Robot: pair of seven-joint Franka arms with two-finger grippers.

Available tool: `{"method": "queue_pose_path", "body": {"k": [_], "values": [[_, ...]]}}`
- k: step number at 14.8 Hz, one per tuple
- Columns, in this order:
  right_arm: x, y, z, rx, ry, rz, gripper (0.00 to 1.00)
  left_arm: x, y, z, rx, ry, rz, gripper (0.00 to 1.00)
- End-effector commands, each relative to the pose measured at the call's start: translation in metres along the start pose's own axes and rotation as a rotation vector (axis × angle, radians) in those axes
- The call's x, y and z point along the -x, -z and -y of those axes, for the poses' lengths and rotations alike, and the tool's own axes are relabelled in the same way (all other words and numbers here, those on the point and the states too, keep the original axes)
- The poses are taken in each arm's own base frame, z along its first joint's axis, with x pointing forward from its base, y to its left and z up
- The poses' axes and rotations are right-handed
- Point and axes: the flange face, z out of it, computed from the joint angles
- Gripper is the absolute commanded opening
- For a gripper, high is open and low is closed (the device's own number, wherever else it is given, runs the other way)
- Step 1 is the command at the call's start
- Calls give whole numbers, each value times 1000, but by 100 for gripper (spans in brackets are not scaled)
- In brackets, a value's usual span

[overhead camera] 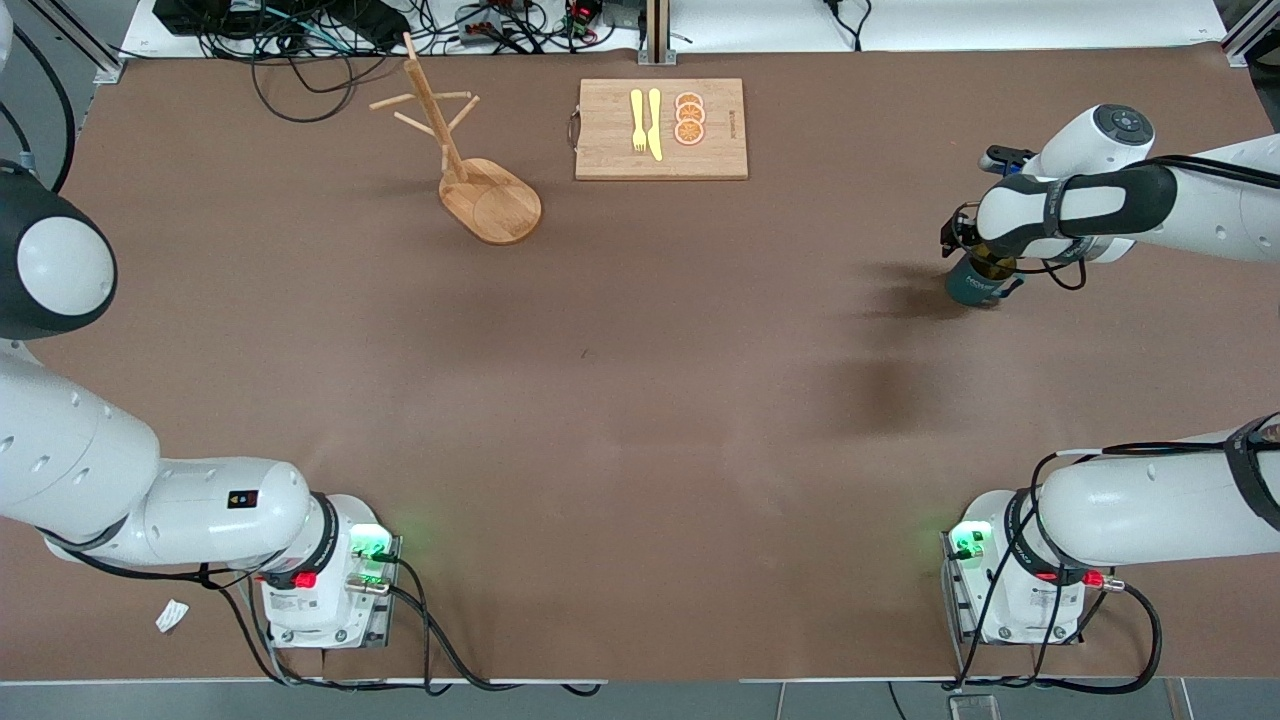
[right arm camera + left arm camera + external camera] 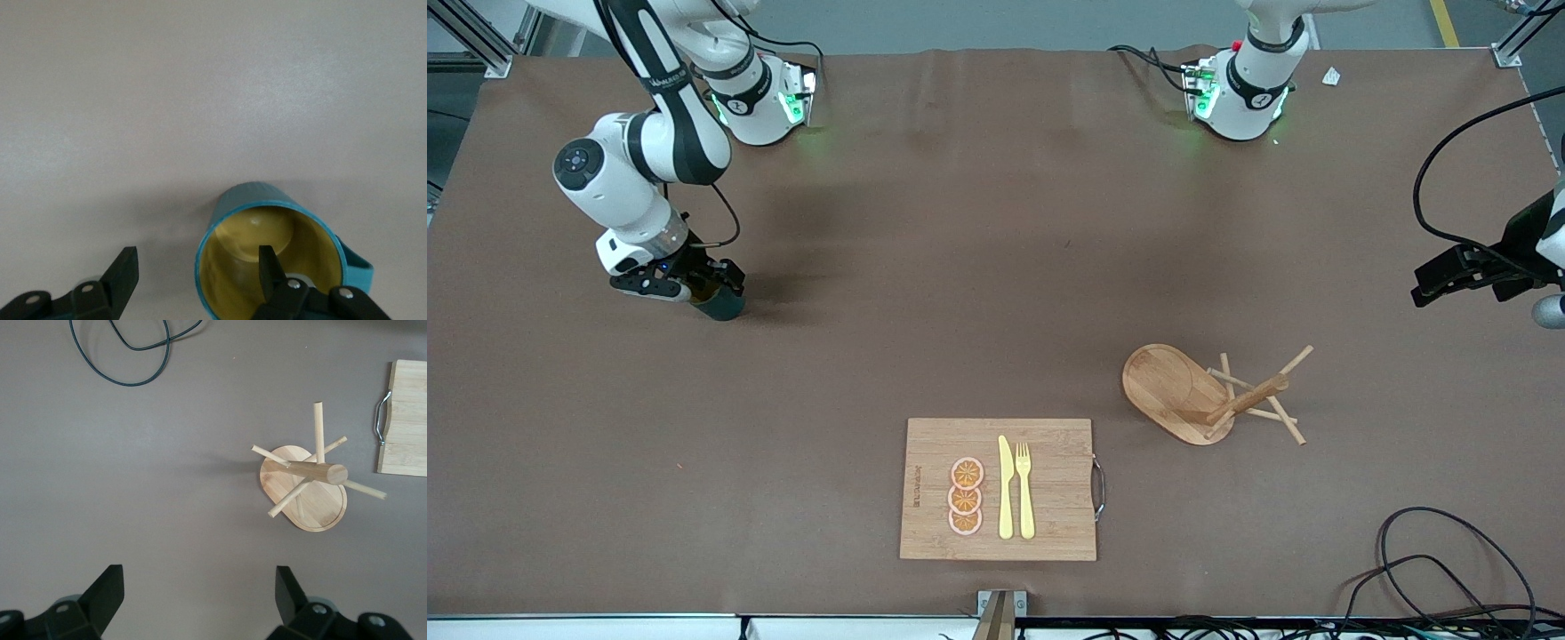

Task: Pass cup and hang on rack
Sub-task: 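Close the right gripper on the teal mug rim and lift it, then carry the teal mug with the right gripper toward the table middle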

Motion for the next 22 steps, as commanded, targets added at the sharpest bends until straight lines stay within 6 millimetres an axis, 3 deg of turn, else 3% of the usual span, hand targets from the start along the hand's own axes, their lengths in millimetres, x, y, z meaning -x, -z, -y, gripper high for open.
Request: {"method": "queue_pose_path", "body": {"k": [1, 4, 6, 7, 12, 15, 18, 21, 22], "values": [[9, -8, -2, -6, -20, -20, 64, 1, 8, -1, -9, 4, -16, 100], [9, -8, -3, -5, -22, -17, 25, 2, 9, -1, -7, 6, -15, 100], [10, -8, -3, -5, -23, -16, 6, 2, 10, -1, -7, 4, -18, 100], [10, -8, -3, -5, -23, -14, 0, 2, 10, -1, -7, 6, -17, 100], [15, -6, 7, -2, -93, 47, 0, 2, 10, -2, -7, 4, -18, 100], [30, 31, 71, -23, -208, 55, 0, 2, 9, -3, -7, 3, -15, 100], [54, 82, 161, -13, -282, 101, 0, 2, 7, -6, -7, -2, -12, 100], [97, 107, 258, -11, -360, 36, 0, 1, 5, -7, -6, -18, -9, 100], [112, 103, 287, 2, -391, 26, 0, 1, 5, -7, -8, -11, -8, 100]]}}
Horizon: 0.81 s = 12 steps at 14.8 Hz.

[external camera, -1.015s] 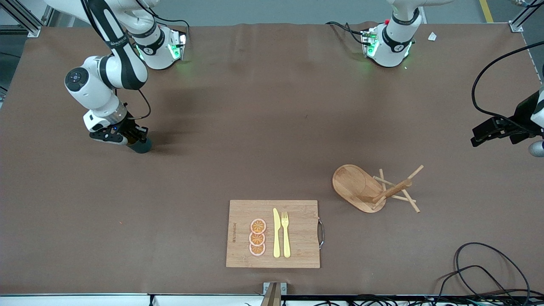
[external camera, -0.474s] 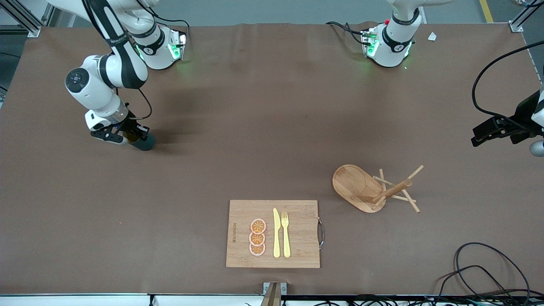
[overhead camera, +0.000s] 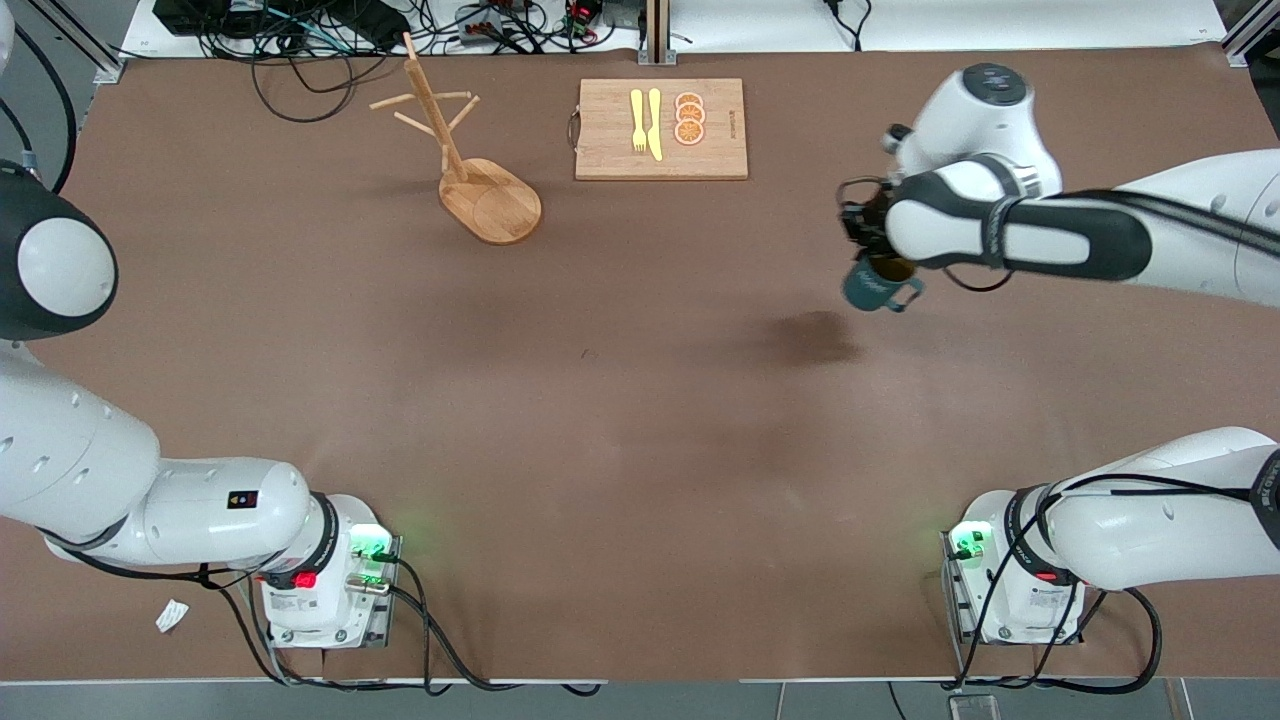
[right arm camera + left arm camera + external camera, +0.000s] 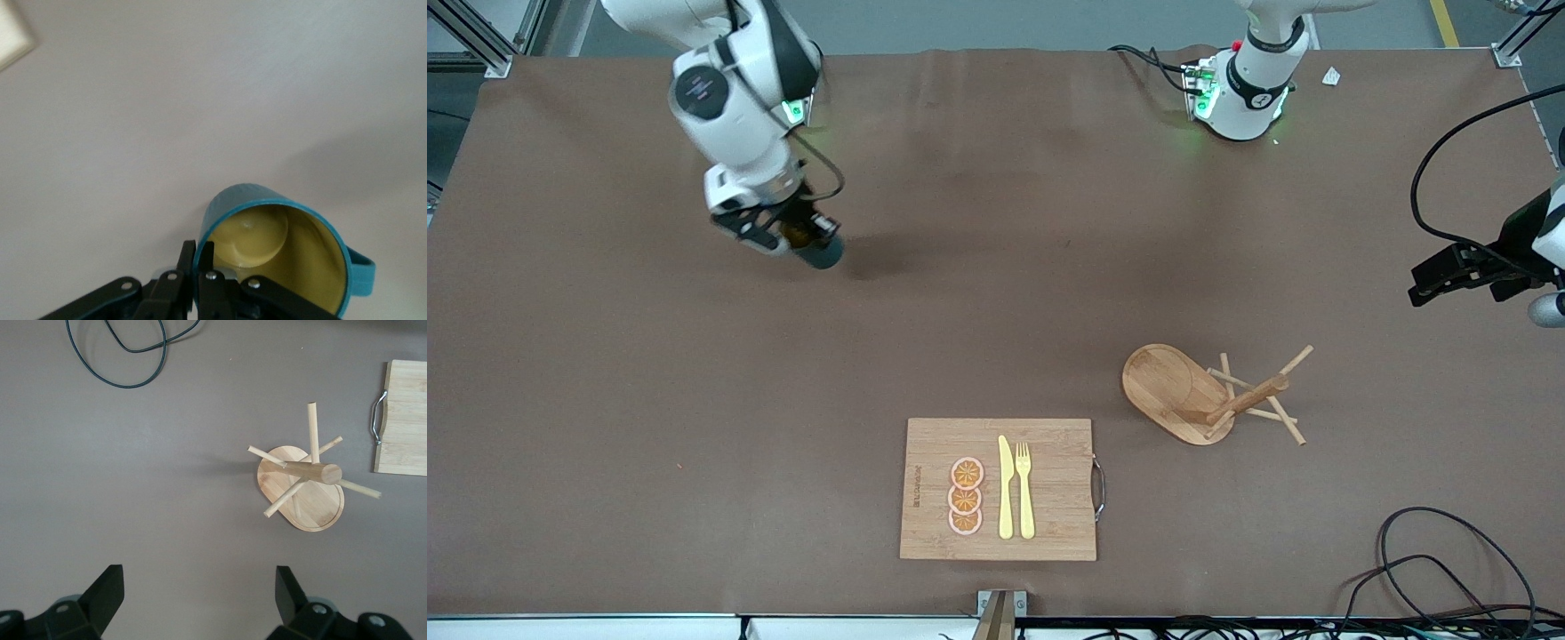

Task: Pass cup and hang on rack
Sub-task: 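Carry the teal mug with the right gripper toward the table middle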

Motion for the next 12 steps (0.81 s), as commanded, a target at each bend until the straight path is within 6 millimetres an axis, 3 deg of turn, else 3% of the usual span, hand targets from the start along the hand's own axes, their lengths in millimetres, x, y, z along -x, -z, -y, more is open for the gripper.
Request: {"method": "queue_pose_path", "body": {"k": [1, 5, 7, 9, 12], "values": [[54, -7, 59, 18, -88, -38, 0, 1, 3, 1, -9, 4, -5, 100], [128, -50, 172, 1, -258, -50, 0, 0, 1, 5, -9, -2, -1, 100], [139, -67, 214, -14, -348, -35, 0, 0, -1, 10, 0, 18, 4, 100], [143, -78, 245, -23, -399, -4, 0, 0, -1, 10, 1, 21, 9, 100], [165, -111, 275, 33, -429, -44, 0, 0, -3, 11, 2, 21, 12, 100]]}}
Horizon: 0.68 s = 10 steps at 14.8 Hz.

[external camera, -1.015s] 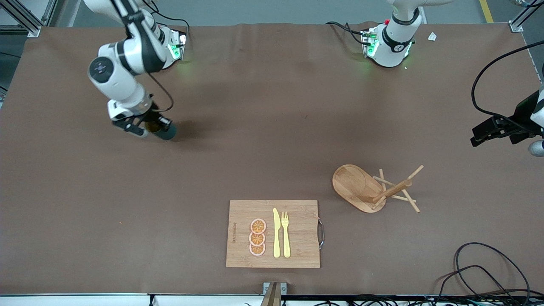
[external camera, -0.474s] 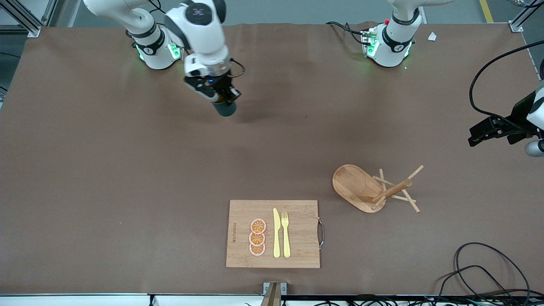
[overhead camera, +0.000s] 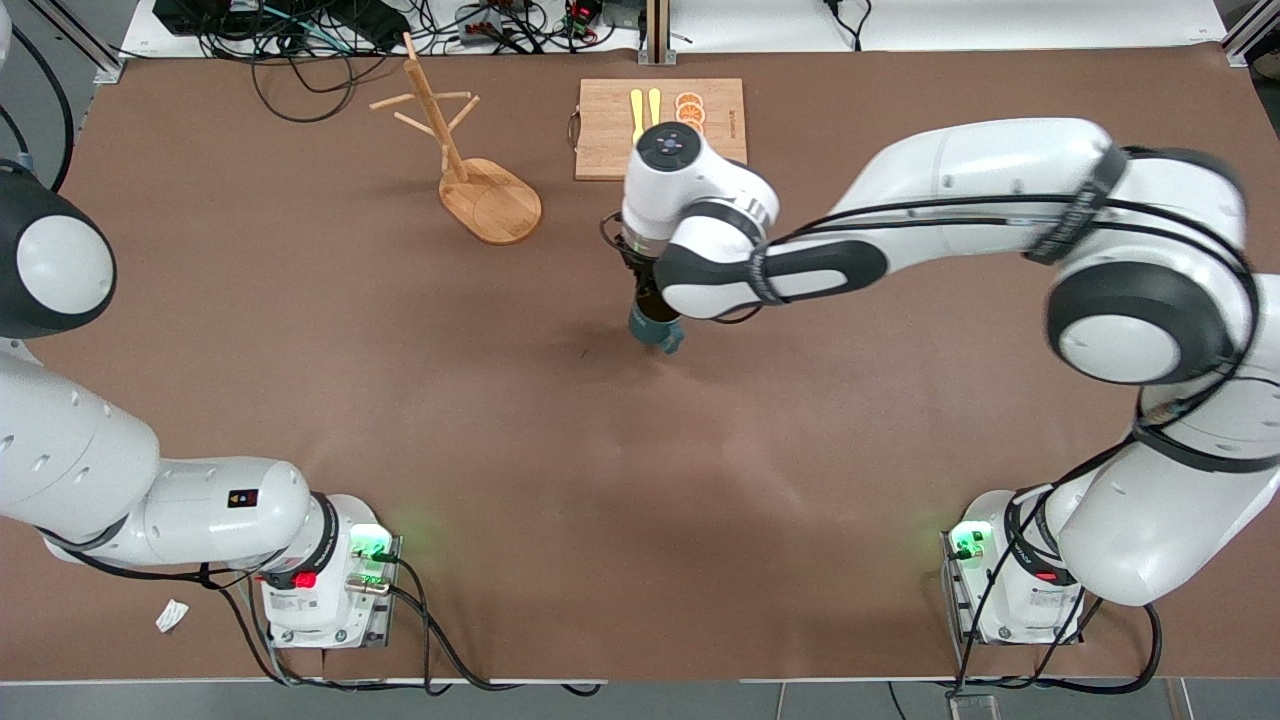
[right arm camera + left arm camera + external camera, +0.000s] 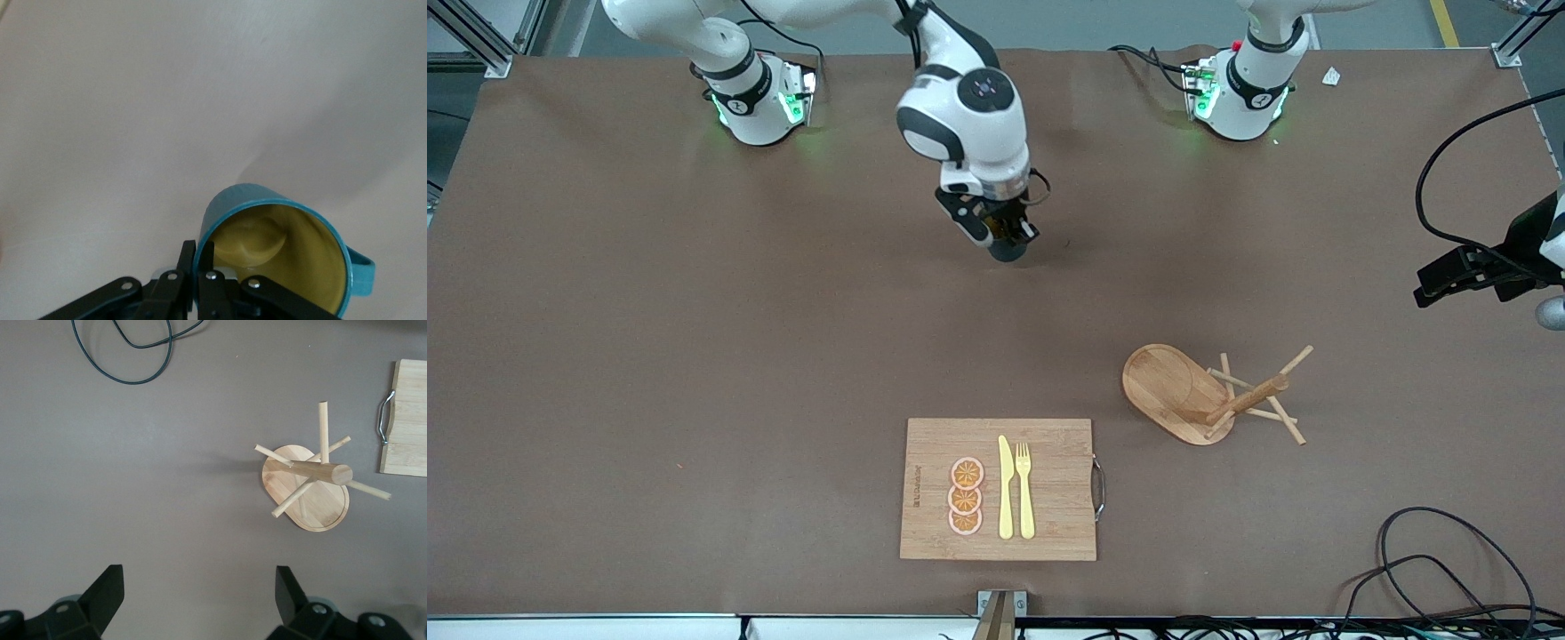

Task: Pass cup and hang on rack
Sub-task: 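Carry the teal mug with the right gripper toward the table middle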

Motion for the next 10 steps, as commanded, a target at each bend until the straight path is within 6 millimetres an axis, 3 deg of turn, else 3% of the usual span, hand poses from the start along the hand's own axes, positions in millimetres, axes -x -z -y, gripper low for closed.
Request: {"method": "queue_pose_path", "body": {"k": [1, 2, 10], "values": [[31, -23, 26, 36, -36, -95, 0, 1, 1, 1, 5, 5, 4, 100], [35, -32, 29, 54, -37, -114, 0, 1, 1, 1, 7, 5, 4, 100], [40, -40, 31, 58, -52, -121, 0, -2, -3, 3, 28, 19, 12, 100]]}}
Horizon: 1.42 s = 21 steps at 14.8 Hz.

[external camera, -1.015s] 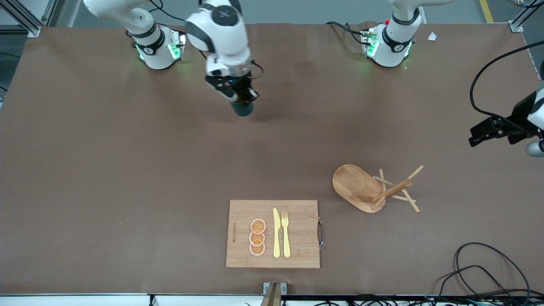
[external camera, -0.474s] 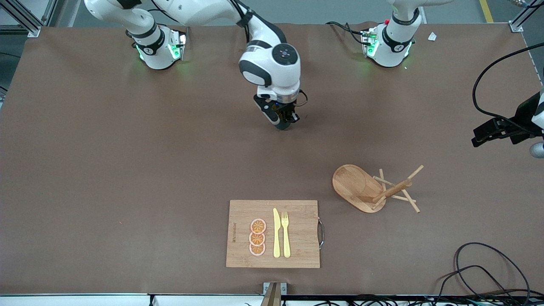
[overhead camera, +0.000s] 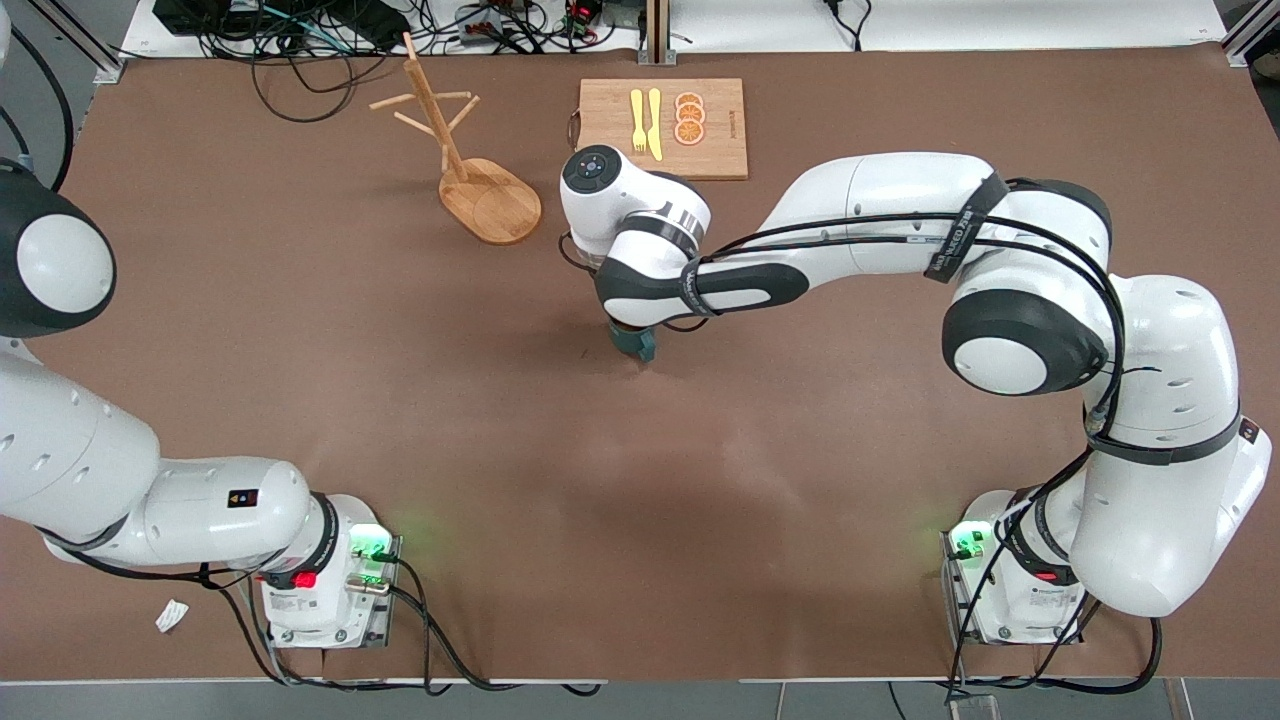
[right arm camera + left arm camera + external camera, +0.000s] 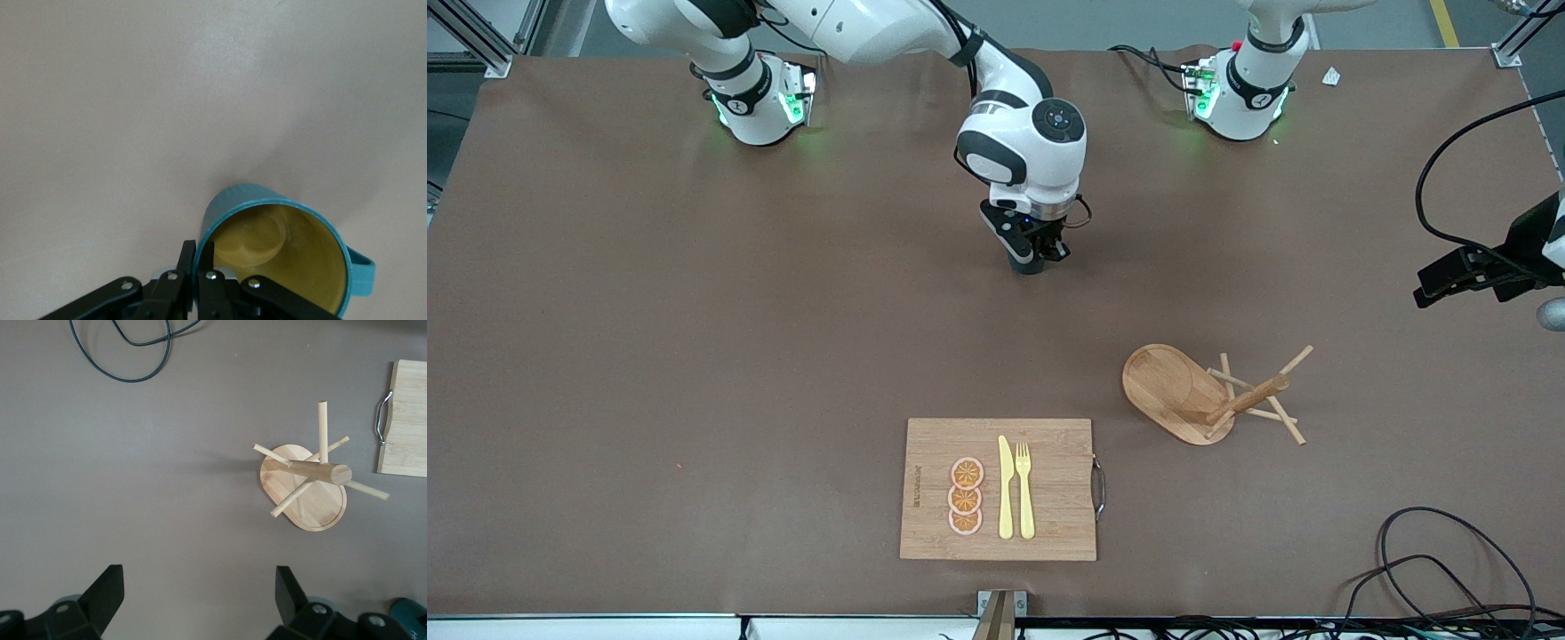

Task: Pass cup and hang on rack
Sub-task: 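Carry the teal mug with the right gripper toward the table middle, then lower the mug with the right gripper while the left gripper approaches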

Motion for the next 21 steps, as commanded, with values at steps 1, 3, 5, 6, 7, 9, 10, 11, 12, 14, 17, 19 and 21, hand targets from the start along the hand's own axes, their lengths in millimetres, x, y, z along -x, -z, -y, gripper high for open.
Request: {"method": "queue_pose_path", "body": {"k": [1, 3, 5, 6, 7, 9, 10, 11, 12, 14, 17, 19, 21], "values": [[2, -4, 2, -4, -20, -26, 0, -1, -3, 1, 16, 15, 12, 100], [1, -5, 2, -10, 16, -40, 0, -1, -6, 0, 14, 32, 20, 100], [1, -9, 2, -12, 89, -56, 0, 0, -6, -7, 13, 40, 20, 100], [1, -8, 4, -15, 116, -53, 0, 0, -6, -11, 16, 35, 20, 100], [2, -7, 5, -15, 133, -51, 0, 1, -5, -14, 16, 40, 21, 100], [1, -9, 4, 0, 181, -55, 0, 4, -2, -25, 21, 63, 17, 100], [1, -11, 5, 2, 202, -52, 0, 5, 0, -31, 23, 89, 15, 100], [1, -9, 6, -1, 206, -49, 0, 8, 2, -39, 25, 125, 20, 100], [2, -9, 6, -1, 208, -48, 0, 11, 2, -48, 26, 157, 29, 100], [1, -9, 6, -5, 200, -49, 2, 17, 5, -70, 30, 216, 35, 100], [3, -8, 7, -10, 179, -45, 56, 32, 11, -114, 37, 307, 47, 100], [3, -8, 7, -11, 166, -46, 77, 39, 12, -136, 41, 352, 51, 100], [3, -8, 6, -12, 165, -47, 89, 46, 10, -158, 40, 392, 57, 100]]}}
